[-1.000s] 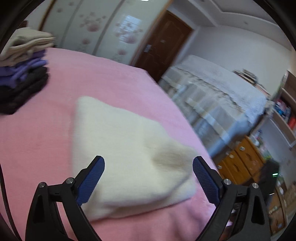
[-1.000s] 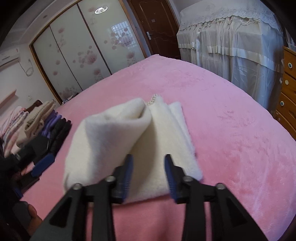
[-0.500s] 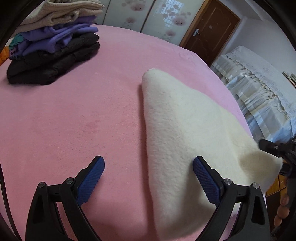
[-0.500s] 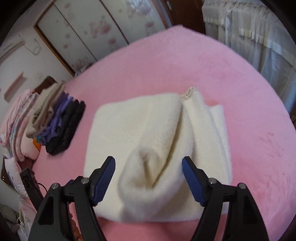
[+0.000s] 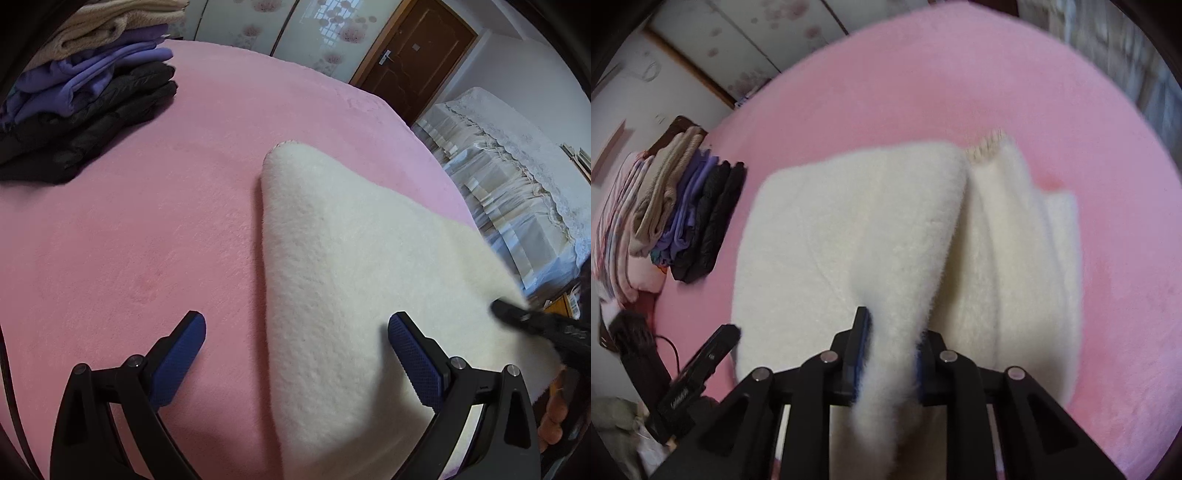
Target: Fold large clothes
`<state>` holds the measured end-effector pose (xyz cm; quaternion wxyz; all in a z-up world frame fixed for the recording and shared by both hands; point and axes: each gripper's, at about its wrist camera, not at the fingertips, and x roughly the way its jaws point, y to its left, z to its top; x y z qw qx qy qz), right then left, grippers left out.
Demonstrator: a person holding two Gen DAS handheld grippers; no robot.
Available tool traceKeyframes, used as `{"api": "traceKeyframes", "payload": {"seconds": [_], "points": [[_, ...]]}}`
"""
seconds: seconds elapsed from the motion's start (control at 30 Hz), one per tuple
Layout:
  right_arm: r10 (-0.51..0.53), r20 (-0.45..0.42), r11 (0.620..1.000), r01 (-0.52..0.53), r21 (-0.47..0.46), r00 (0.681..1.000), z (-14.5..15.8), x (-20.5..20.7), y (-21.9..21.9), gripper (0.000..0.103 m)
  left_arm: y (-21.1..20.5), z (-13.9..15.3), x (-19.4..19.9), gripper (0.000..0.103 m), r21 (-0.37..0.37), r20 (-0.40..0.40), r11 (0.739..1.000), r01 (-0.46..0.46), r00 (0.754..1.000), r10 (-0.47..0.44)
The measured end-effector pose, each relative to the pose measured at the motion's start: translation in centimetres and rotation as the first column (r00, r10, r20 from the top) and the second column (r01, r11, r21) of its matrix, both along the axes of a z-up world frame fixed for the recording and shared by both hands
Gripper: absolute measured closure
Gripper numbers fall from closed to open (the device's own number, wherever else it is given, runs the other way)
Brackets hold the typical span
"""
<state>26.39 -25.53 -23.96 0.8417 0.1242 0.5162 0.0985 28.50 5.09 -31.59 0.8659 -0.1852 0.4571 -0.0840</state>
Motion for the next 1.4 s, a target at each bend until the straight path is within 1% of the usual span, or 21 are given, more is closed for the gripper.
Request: {"api": "traceKeyframes", "payload": {"seconds": [0.07,0.1,0.13,0.2,0.37,0.43,0.5,0.6,0.67,0.73,0.77,0.8,0.87,0.93,1.0,1.07,1.17,1.23,1.27,1.37,1.4], "points": [[-0.001,0.135,1.000,-0.001,0.012,0.991,2.9,-1.4,-0.7,0.085,-1.0,1.0,0.0,0.004,0.008,0.032,1.000,0.023,0.999,-0.023],[-0.008,0.184,1.000,0.006,0.016,0.983,3.9,-2.2,-1.2,0.085,-1.5,1.4,0.0,0.004,0.013,0.047,0.999,0.034,0.998,-0.034],[-0.020,0.204,1.000,0.019,0.008,0.979,4.3,-2.8,-1.8,0.086,-2.2,1.7,0.1,0.004,0.024,0.062,0.999,0.049,0.997,-0.050],[-0.060,0.203,0.998,0.062,-0.005,0.977,3.7,-3.6,-3.4,0.086,-3.6,1.9,0.4,0.004,0.048,0.068,0.996,0.073,0.995,-0.077],[-0.190,0.125,0.982,0.190,0.014,0.974,-1.7,-4.4,-8.1,0.087,-6.9,0.6,0.8,0.004,0.049,0.053,0.985,0.164,0.985,-0.167],[-0.250,0.117,0.968,0.245,0.053,0.961,-3.4,-5.6,-9.6,0.087,-7.9,0.4,0.4,0.004,0.057,0.055,0.982,0.181,0.981,-0.184],[-0.315,0.134,0.947,0.301,0.112,0.940,-4.1,-7.3,-10.5,0.087,-8.7,0.3,-0.1,0.003,0.076,0.071,0.979,0.189,0.978,-0.194],[-0.356,0.139,0.932,0.341,0.122,0.924,-5.5,-8.7,-10.6,0.087,-9.6,-0.3,-0.3,0.002,0.115,0.066,0.973,0.200,0.976,-0.208],[-0.354,0.132,0.935,0.344,0.089,0.926,-6.7,-8.5,-10.1,0.085,-9.9,-1.0,-0.2,0.002,0.137,0.052,0.969,0.204,0.976,-0.212],[-0.333,0.147,0.943,0.333,0.027,0.931,-6.3,-8.2,-9.3,0.083,-9.6,-1.2,0.0,0.000,0.149,0.041,0.969,0.199,0.977,-0.207],[-0.316,0.154,0.946,0.324,-0.025,0.936,-5.9,-7.9,-8.6,0.081,-9.4,-1.1,0.1,0.000,0.144,0.034,0.969,0.199,0.978,-0.206],[-0.304,0.162,0.945,0.319,-0.073,0.939,-5.4,-7.8,-8.1,0.074,-9.3,-1.0,0.2,0.000,0.140,0.031,0.970,0.200,0.978,-0.206],[-0.287,0.170,0.933,0.315,-0.174,0.943,-4.3,-7.6,-6.9,0.065,-9.1,-0.4,0.0,0.000,0.152,0.031,0.969,0.196,0.979,-0.203],[-0.272,0.181,0.920,0.311,-0.240,0.945,-3.2,-7.7,-5.7,0.064,-9.0,0.8,-0.6,0.001,0.191,0.050,0.964,0.188,0.978,-0.200],[-0.261,0.227,0.896,0.323,-0.305,0.938,-1.6,-8.6,-4.7,0.064,-8.7,2.6,-2.2,0.001,0.246,0.113,0.958,0.147,0.977,-0.179],[-0.223,0.288,0.890,0.315,-0.331,0.931,-0.4,-9.9,-3.6,0.064,-8.3,4.0,-4.4,0.001,0.301,0.195,0.950,0.081,0.970,-0.144],[-0.142,0.377,0.899,0.279,-0.338,0.915,0.9,-11.8,-1.2,0.064,-7.8,4.5,-6.9,0.001,0.356,0.248,0.934,0.015,0.963,-0.110],[-0.106,0.406,0.906,0.256,-0.336,0.908,1.1,-12.5,-0.1,0.064,-7.4,3.8,-8.1,0.001,0.376,0.243,0.926,-0.018,0.967,-0.079],[-0.099,0.405,0.905,0.252,-0.343,0.909,0.8,-12.7,0.2,0.064,-7.2,3.3,-8.5,0.001,0.369,0.228,0.929,-0.015,0.971,-0.075],[-0.102,0.380,0.898,0.249,-0.363,0.920,-1.0,-13.1,0.3,0.066,-7.1,1.8,-8.9,0.000,0.362,0.184,0.932,0.007,0.980,-0.079],[-0.109,0.354,0.892,0.248,-0.378,0.929,-1.9,-13.2,0.0,0.070,-7.1,1.5,-9.2,0.000,0.354,0.193,0.935,0.008,0.978,-0.081]]}}
